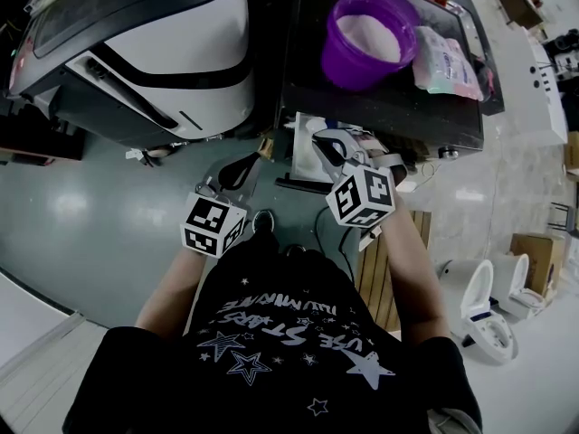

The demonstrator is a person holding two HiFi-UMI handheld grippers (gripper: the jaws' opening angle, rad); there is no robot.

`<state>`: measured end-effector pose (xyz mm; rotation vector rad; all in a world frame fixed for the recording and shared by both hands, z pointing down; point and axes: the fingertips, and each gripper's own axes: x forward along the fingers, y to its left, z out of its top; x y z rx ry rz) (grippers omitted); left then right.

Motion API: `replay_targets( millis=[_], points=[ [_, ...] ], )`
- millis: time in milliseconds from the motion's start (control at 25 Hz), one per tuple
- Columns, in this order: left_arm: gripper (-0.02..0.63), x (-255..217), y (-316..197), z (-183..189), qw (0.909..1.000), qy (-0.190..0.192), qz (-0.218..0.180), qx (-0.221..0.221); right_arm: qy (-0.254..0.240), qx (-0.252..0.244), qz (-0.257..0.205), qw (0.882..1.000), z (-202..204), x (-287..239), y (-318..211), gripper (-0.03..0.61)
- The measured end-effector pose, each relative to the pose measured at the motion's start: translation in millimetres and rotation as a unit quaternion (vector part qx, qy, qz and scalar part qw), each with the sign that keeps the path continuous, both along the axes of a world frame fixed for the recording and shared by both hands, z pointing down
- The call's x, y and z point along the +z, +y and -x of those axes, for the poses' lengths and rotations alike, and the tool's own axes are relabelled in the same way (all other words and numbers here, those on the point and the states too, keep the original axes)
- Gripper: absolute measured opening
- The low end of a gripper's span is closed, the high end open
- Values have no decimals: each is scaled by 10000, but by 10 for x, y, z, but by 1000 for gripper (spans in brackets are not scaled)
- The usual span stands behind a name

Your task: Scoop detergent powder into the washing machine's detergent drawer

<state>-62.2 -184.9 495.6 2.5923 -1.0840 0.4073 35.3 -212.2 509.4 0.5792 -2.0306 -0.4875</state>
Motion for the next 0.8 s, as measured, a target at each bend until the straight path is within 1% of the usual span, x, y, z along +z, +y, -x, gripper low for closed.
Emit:
replay_targets(
  millis=[200,360,480,600,720,800],
  points=[
    [0,-13,25,-3,10000,-20,-30,-56,133,-199,-95,9997,9,20,38,34],
    [0,-38,47,-16,9999,-48,-76,-147,-11,-191,-136,9997,7,-29,47,34],
    [0,-83,116,-46,9997,-15,-60,-243,-463,79,50,9989,-25,-96,69,34],
    [0,-164,176,-61,9994,-35,-125,-325,-902,371,274,9949,-59,-165,68,34],
    [0,-231,244,-44,9988,-58,-187,-448,-1337,609,433,9882,-73,-249,91,34],
    [0,-279,287,-33,9983,-62,-236,-535,-1686,783,540,9811,-95,-324,103,34]
  ],
)
